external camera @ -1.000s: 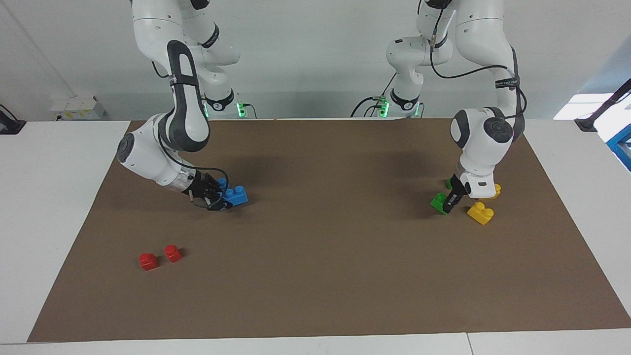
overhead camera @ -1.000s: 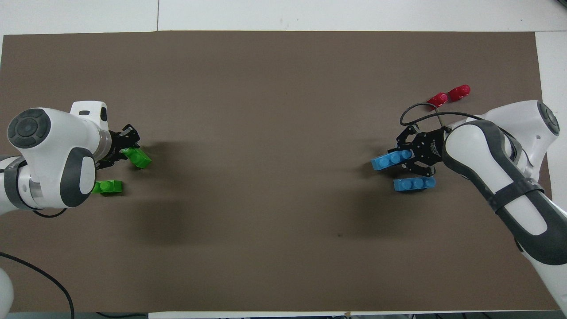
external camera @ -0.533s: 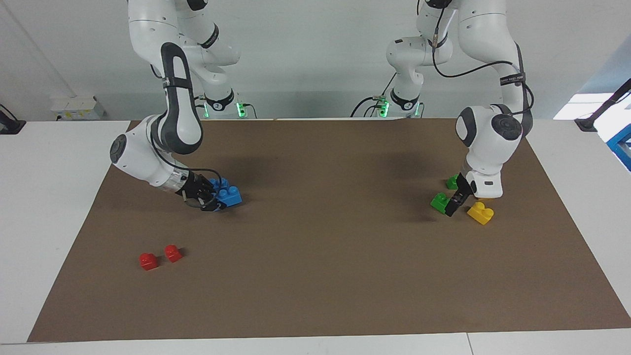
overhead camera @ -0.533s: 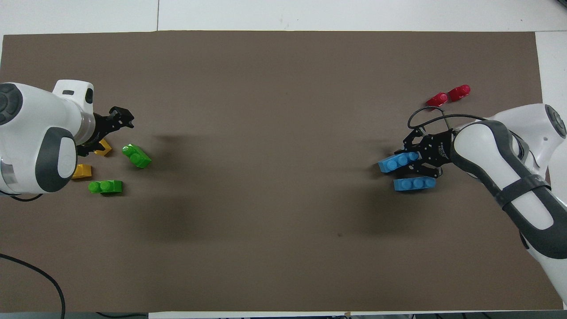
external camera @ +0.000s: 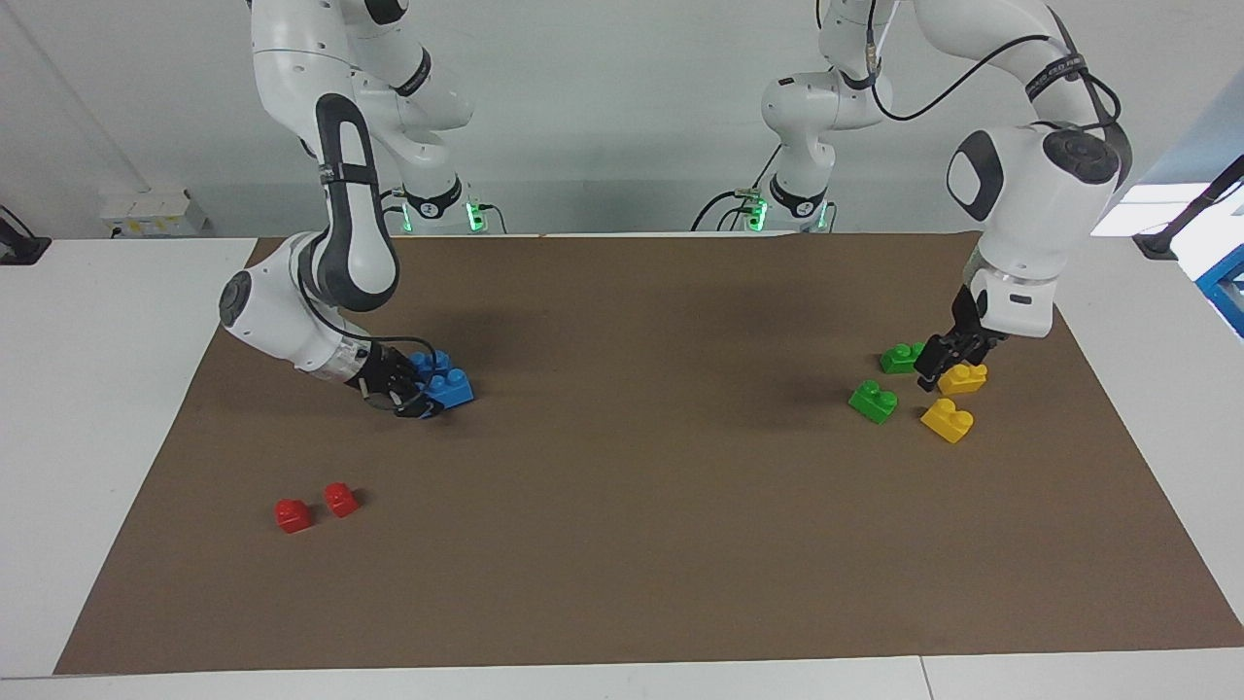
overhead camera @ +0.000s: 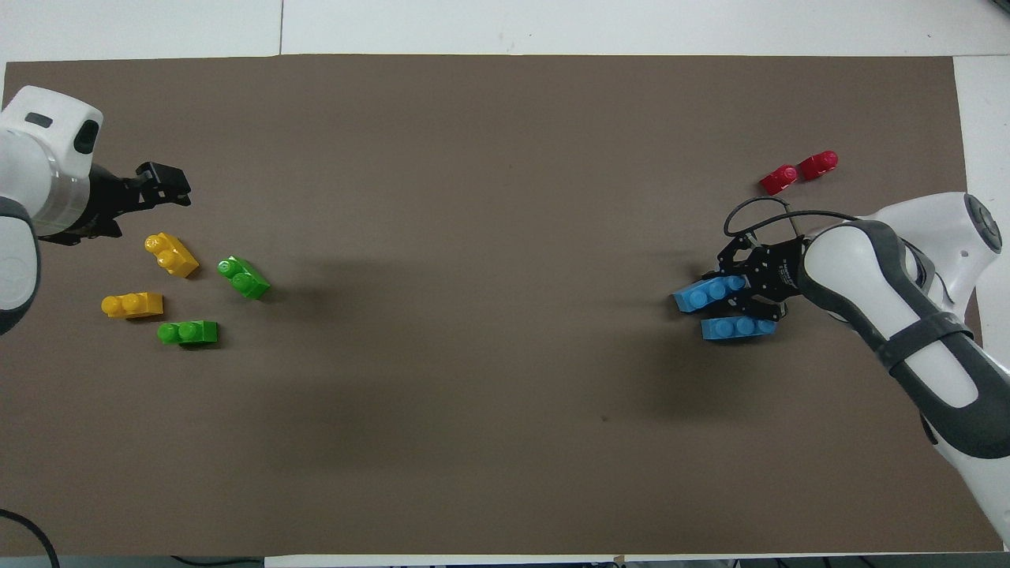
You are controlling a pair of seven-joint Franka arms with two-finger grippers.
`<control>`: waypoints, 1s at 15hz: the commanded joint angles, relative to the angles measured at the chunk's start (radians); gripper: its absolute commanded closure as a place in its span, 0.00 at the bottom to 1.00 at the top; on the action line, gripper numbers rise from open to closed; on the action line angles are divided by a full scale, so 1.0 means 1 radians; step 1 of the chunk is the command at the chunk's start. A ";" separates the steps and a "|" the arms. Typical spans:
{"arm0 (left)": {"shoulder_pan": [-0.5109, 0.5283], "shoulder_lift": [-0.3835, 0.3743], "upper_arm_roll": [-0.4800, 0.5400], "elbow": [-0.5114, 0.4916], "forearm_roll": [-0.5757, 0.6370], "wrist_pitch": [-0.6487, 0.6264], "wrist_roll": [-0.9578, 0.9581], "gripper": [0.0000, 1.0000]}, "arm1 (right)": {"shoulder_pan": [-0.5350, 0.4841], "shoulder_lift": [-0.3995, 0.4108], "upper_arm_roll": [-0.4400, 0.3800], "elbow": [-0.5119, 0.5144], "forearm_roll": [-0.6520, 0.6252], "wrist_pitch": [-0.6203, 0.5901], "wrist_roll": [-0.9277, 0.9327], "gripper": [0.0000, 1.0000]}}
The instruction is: Remove green block with left arm and hold with right
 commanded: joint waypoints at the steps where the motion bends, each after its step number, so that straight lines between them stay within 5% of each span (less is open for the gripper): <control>1: 0.021 -0.093 -0.006 0.002 -0.008 -0.099 0.142 0.00 | -0.007 -0.010 0.008 -0.017 -0.022 0.019 -0.016 1.00; 2: 0.019 -0.122 -0.007 0.002 -0.008 -0.135 0.156 0.00 | -0.006 -0.010 0.008 -0.017 -0.022 0.024 -0.010 0.86; 4: 0.011 -0.173 -0.009 0.003 -0.008 -0.181 0.160 0.00 | 0.002 -0.010 0.008 -0.023 -0.022 0.044 0.001 0.39; 7: 0.007 -0.208 -0.012 0.032 -0.010 -0.270 0.160 0.00 | 0.014 -0.012 0.008 -0.023 -0.022 0.042 0.027 0.14; 15: -0.067 -0.187 0.026 0.187 -0.027 -0.518 0.163 0.00 | 0.057 -0.033 0.009 -0.014 -0.022 0.030 0.111 0.05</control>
